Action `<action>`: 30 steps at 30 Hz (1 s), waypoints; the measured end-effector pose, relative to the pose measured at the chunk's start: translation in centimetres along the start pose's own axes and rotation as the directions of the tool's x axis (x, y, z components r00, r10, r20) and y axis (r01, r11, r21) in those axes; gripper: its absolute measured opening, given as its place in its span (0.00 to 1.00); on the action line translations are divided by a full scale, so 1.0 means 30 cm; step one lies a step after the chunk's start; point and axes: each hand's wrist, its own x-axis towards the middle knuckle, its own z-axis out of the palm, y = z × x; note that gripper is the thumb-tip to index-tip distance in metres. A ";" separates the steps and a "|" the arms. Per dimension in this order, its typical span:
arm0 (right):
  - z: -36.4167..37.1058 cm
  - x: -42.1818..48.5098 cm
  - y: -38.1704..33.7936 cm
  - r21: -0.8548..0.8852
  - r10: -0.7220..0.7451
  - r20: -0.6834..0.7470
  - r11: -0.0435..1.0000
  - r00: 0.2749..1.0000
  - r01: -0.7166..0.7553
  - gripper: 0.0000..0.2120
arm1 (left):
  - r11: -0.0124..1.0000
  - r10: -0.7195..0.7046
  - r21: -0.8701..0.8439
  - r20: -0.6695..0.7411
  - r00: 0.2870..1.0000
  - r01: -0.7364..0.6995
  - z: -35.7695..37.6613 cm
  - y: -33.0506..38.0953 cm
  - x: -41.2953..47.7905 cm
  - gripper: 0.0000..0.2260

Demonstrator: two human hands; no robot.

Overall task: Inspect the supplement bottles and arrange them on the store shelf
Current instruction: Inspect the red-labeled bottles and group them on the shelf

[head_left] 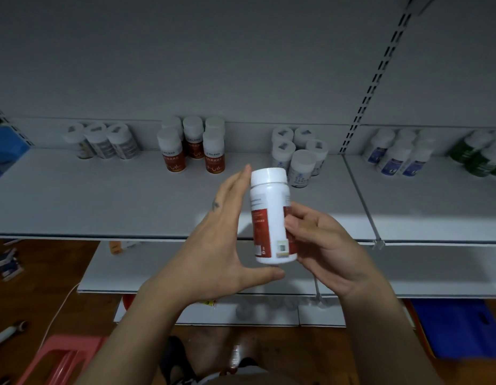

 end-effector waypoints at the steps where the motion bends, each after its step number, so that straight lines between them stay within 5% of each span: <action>1: 0.002 0.000 0.001 -0.026 -0.005 -0.026 1.000 1.000 0.004 0.30 | 1.000 0.000 0.005 0.017 1.000 0.000 0.002 0.000 0.000 0.60; 9: 0.025 0.003 0.023 -0.254 -0.078 -0.115 0.966 0.990 0.046 0.21 | 1.000 0.013 0.008 -0.022 1.000 -0.013 0.024 0.000 -0.002 0.59; 13: 0.020 -0.005 0.015 -0.209 -0.087 -0.086 0.975 0.992 0.068 0.18 | 1.000 -0.002 0.001 -0.055 0.998 0.002 0.015 0.001 -0.009 0.56; 19: 0.001 -0.002 0.002 -0.169 -0.096 -0.107 0.983 0.990 0.077 0.24 | 0.995 -0.074 -0.066 -0.051 0.996 0.071 0.015 0.005 -0.017 0.48; 25: 0.013 0.000 0.012 -0.209 -0.127 -0.126 0.973 0.984 0.099 0.22 | 0.917 -0.139 -0.379 -0.004 0.990 0.127 0.013 0.028 -0.017 0.34; 28: 0.017 0.009 0.023 -0.259 -0.156 -0.149 0.959 0.976 0.114 0.33 | 0.936 -0.187 -0.314 -0.050 0.981 0.162 0.020 0.024 -0.003 0.36; 30: 0.020 0.012 0.025 -0.278 -0.161 -0.170 0.954 0.972 0.110 0.31 | 0.934 -0.219 -0.303 -0.074 0.973 0.188 0.027 0.020 -0.002 0.39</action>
